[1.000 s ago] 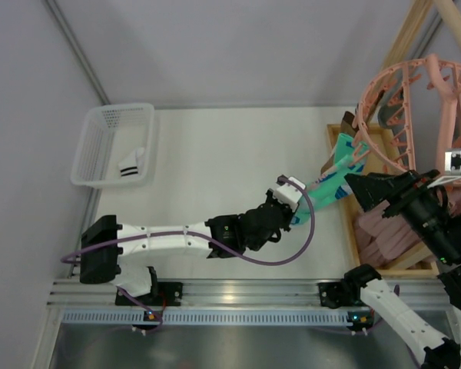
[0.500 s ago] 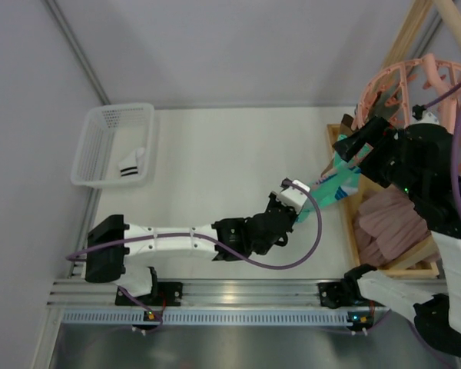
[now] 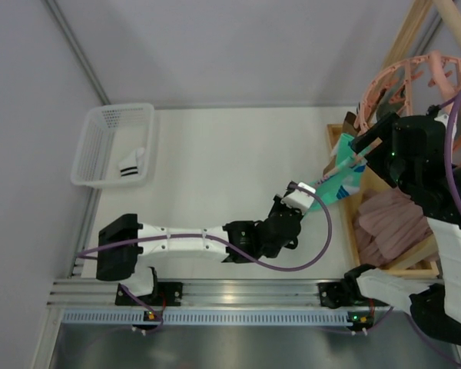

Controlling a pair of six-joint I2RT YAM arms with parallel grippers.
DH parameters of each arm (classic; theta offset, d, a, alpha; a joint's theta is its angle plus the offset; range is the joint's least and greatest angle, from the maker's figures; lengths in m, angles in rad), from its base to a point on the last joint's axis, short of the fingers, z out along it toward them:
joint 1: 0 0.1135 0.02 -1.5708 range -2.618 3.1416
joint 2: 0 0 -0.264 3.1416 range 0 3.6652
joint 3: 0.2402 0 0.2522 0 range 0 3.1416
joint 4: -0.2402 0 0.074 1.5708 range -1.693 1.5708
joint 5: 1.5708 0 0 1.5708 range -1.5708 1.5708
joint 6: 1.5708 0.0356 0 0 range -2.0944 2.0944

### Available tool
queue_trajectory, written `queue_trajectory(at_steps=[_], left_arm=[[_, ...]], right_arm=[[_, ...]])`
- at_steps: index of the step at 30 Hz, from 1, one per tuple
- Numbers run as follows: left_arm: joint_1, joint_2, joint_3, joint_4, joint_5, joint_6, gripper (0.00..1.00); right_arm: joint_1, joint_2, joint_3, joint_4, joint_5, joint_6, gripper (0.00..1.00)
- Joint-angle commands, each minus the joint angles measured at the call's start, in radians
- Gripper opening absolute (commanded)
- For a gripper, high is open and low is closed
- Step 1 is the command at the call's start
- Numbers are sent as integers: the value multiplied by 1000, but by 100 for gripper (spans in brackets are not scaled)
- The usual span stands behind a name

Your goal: Remove the socks clipped to the hanger

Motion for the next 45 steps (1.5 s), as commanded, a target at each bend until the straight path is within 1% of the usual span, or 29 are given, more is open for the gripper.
queue_trajectory(at_steps=[1,4,6,7,10,12,15,18,19,23,25,28,29,31,32,33,34,35,36,38,39,41,43,44,45], left_arm=[[-7,17,40,-17,-61,4,0],[-7,27,52,-17,-60,2,0],[-9,29,55,-17,-58,2,0],[-10,34,57,-17,-60,2,0],[-16,37,57,-17,-68,-1,0],[-21,38,57,-17,-80,-1,0],[-27,40,57,-17,-95,-1,0],[-32,41,57,-17,-112,-1,0],[-33,43,57,-17,-118,-1,0],[-36,47,58,-17,-132,-1,0],[-38,51,58,-17,-140,-1,0],[-39,49,57,-19,-152,-1,0],[-39,49,57,-19,-157,1,0],[-46,49,58,-22,-164,5,0],[-47,49,61,-40,-170,5,0],[-50,47,70,-52,-170,4,0],[-52,46,78,-65,-169,4,0],[-52,43,83,-94,-170,2,0],[-52,41,90,-105,-175,2,0],[-50,29,89,-114,-176,19,0],[-50,23,86,-114,-155,21,0],[-26,0,84,-178,-91,-19,0],[34,-34,51,-232,44,-91,0],[63,-81,38,-244,104,-117,0],[142,-107,28,-282,163,-145,0]], right_arm=[[5,44,27,-141,113,41,82],[18,72,33,-148,150,72,79],[41,98,51,-176,209,106,77],[51,101,55,-174,220,109,74],[75,110,49,-176,251,135,74],[80,110,19,-176,280,159,70],[83,100,-22,-176,331,181,68],[84,83,-62,-176,395,196,63],[84,80,-71,-176,403,199,63],[84,69,-115,-176,423,195,56],[84,55,-142,-174,441,195,56],[84,35,-169,-176,461,198,49],[84,32,-174,-174,473,198,48],[83,29,-175,-176,477,195,42],[83,32,-172,-174,472,189,33],[83,30,-171,-174,471,190,30],[83,30,-165,-176,471,187,15],[83,34,-160,-176,471,175,4],[83,35,-149,-176,474,169,0],[83,35,-140,-176,481,158,0],[83,35,-139,-176,484,157,0],[84,27,-133,-176,484,155,0],[83,17,-134,-168,471,155,0],[84,-5,-139,-135,445,125,0],[83,-15,-145,-113,431,108,0]])
